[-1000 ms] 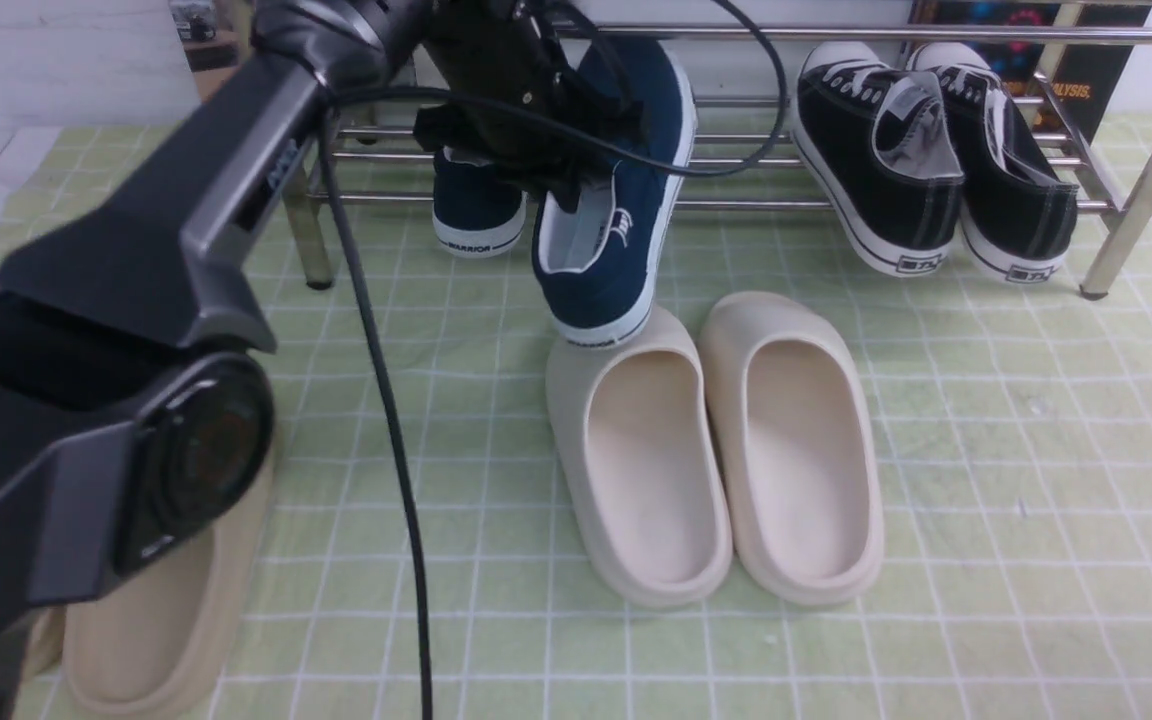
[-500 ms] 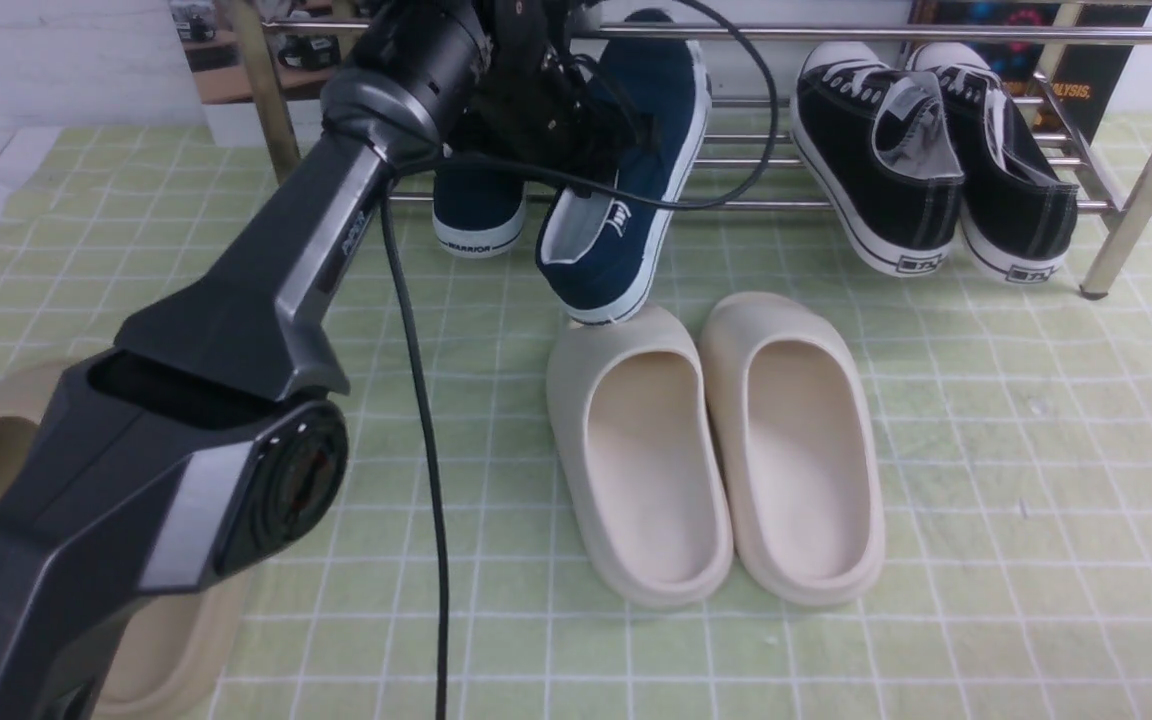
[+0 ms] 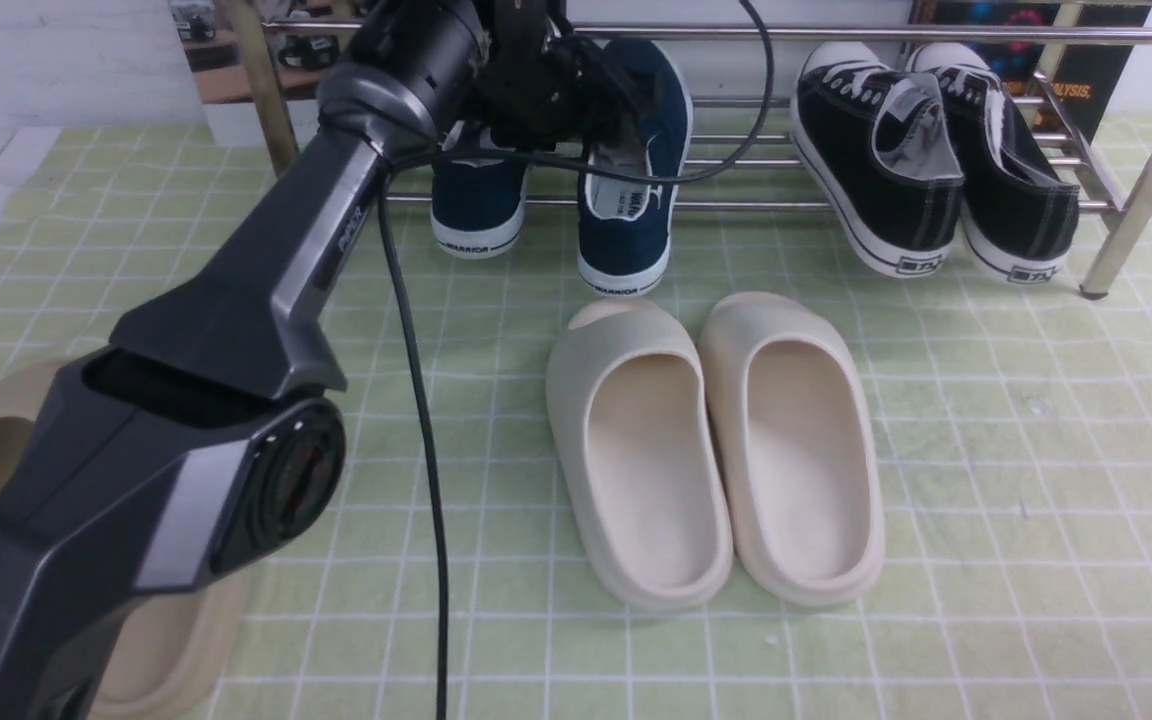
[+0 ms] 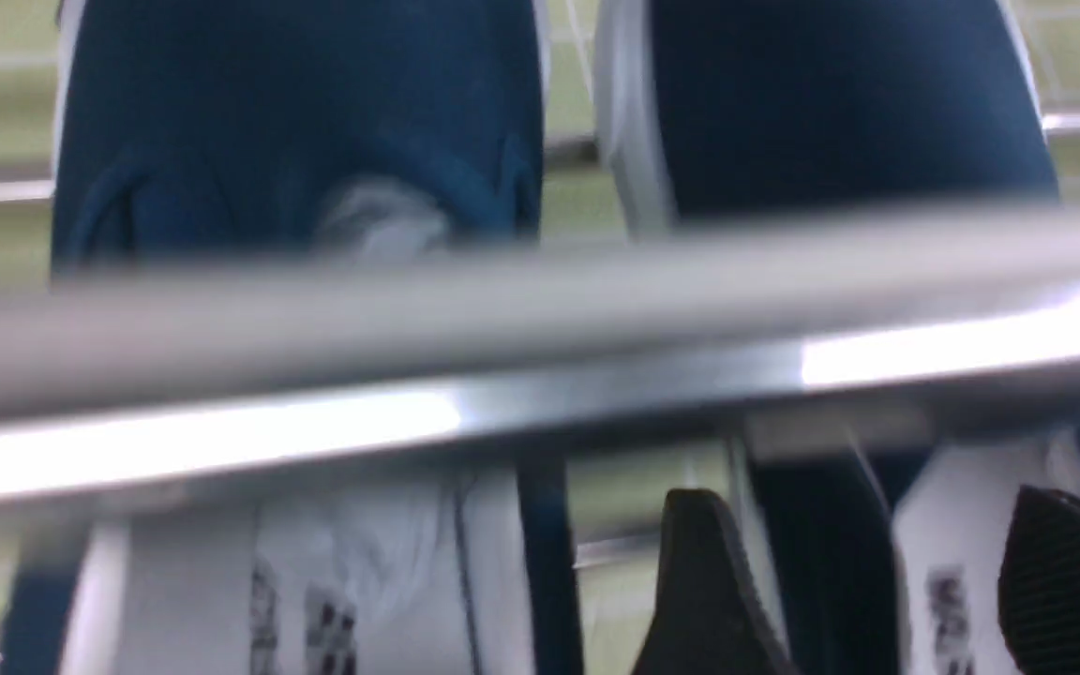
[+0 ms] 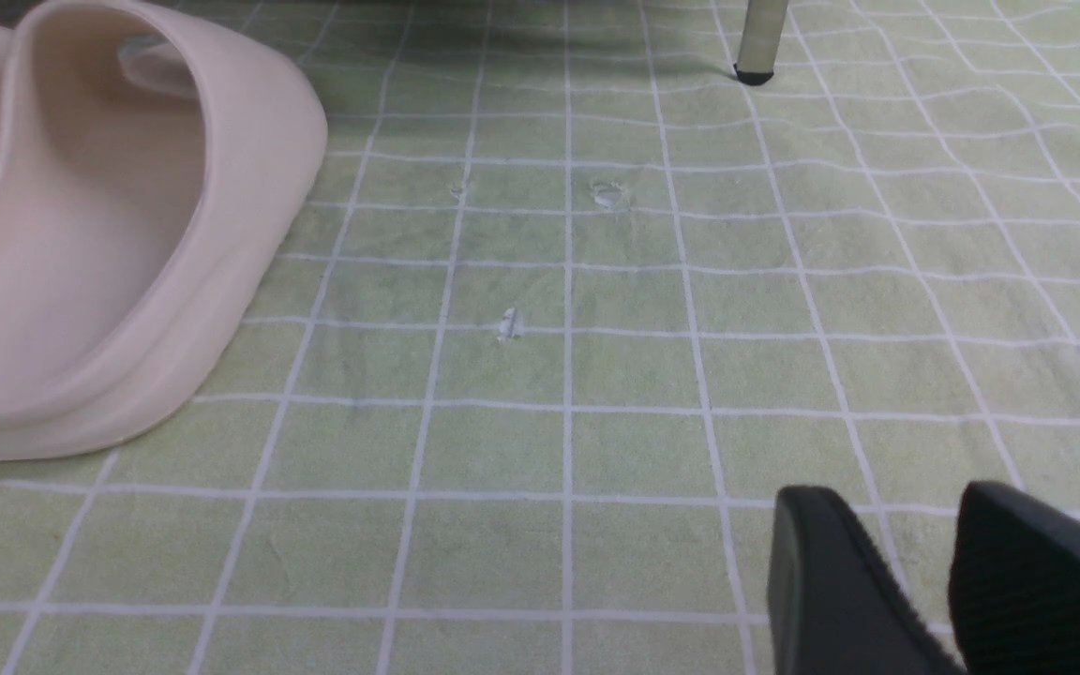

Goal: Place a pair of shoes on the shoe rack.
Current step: Use the left arm to put a shoe into the shoe rack

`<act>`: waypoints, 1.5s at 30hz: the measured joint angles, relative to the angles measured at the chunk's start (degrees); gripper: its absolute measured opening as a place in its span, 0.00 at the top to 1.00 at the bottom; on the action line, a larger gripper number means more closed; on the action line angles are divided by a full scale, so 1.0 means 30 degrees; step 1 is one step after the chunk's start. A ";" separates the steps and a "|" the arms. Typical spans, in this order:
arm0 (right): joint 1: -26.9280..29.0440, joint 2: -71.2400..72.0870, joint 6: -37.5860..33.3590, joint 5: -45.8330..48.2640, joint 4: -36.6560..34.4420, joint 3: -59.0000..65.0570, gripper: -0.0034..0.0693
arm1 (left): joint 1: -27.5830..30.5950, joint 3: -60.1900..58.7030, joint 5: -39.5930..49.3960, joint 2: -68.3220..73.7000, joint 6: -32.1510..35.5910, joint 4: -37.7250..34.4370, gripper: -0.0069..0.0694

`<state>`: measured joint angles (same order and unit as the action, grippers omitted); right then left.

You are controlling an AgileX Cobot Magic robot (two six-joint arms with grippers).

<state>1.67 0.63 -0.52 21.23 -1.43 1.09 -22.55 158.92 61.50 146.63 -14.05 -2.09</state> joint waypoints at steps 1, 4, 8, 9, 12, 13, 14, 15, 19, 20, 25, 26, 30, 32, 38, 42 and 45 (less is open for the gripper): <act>0.0000 0.0000 0.0000 0.0000 0.0000 0.0000 0.63 | 0.0000 0.0000 0.0606 -0.0165 0.0048 0.0000 0.37; 0.0000 0.0000 0.0000 0.0000 0.0000 0.0000 0.63 | -0.0017 0.0000 0.2738 -0.1137 0.0545 -0.0455 0.46; 0.0000 0.0000 0.0000 0.0000 0.0000 0.0000 0.63 | -0.0017 0.0000 0.3390 -0.2828 0.1259 -0.1033 0.66; 0.0000 0.0000 0.0000 0.0000 0.0000 0.0000 0.63 | -0.0017 -0.0054 0.3390 -0.3282 0.1278 -0.1217 0.72; 0.0000 0.0000 0.0000 0.0000 0.0000 0.0000 0.63 | -0.0017 -0.1286 0.3390 -0.4497 0.1197 -0.2779 0.93; 0.0000 0.0000 0.0000 0.0000 0.0000 0.0000 0.63 | -0.0017 -0.1422 0.3390 -0.4558 0.1197 -0.2779 0.93; 0.0000 0.0000 0.0000 0.0000 0.0000 0.0000 0.63 | -0.0038 -0.2825 0.3390 -0.5088 0.1398 -0.3750 0.93; 0.0000 0.0000 0.0000 0.0000 0.0000 0.0000 0.63 | -0.0038 -0.2825 0.3390 -0.5088 0.1398 -0.3750 0.93; 0.0000 0.0000 0.0000 0.0000 0.0000 0.0000 0.63 | -0.0798 -0.7578 0.3406 -0.6279 0.3243 -0.4390 0.93; 0.0000 0.0000 0.0000 0.0000 0.0000 0.0000 0.63 | -0.0984 -0.8454 0.3406 -0.6371 0.3655 -0.4323 0.93; 0.0000 0.0000 0.0000 0.0000 0.0000 0.0000 0.63 | -0.1584 -1.0957 0.2073 -0.5828 0.4297 -0.3696 0.93; 0.0000 0.0000 0.0000 0.0000 0.0000 0.0000 0.63 | -0.1584 -1.1102 0.1077 -0.5450 0.4217 -0.3526 0.93; 0.0000 0.0000 0.0000 0.0000 0.0000 0.0000 0.63 | -0.1545 -1.1245 -0.1588 -0.4867 0.3623 -0.2956 0.93; 0.0000 0.0000 0.0000 0.0000 0.0000 0.0000 0.63 | -0.1545 -1.1268 -0.2030 -0.4867 0.3152 -0.2790 0.93; 0.0000 0.0000 0.0000 0.0000 0.0000 0.0000 0.63 | -0.1668 -1.1268 -0.3445 -0.4908 0.2262 -0.2206 0.93; 0.0000 0.0000 0.0000 0.0000 0.0000 0.0000 0.63 | -0.1634 -1.1268 -0.2483 -0.5532 0.2280 -0.1941 0.93; 0.0000 0.0000 0.0000 0.0000 0.0000 0.0000 0.63 | -0.1548 -1.1268 -0.0065 -0.6724 0.2699 -0.1941 0.93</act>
<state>1.67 0.63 -0.52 21.23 -1.43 1.09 -27.20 125.12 61.30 126.46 -5.95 -7.92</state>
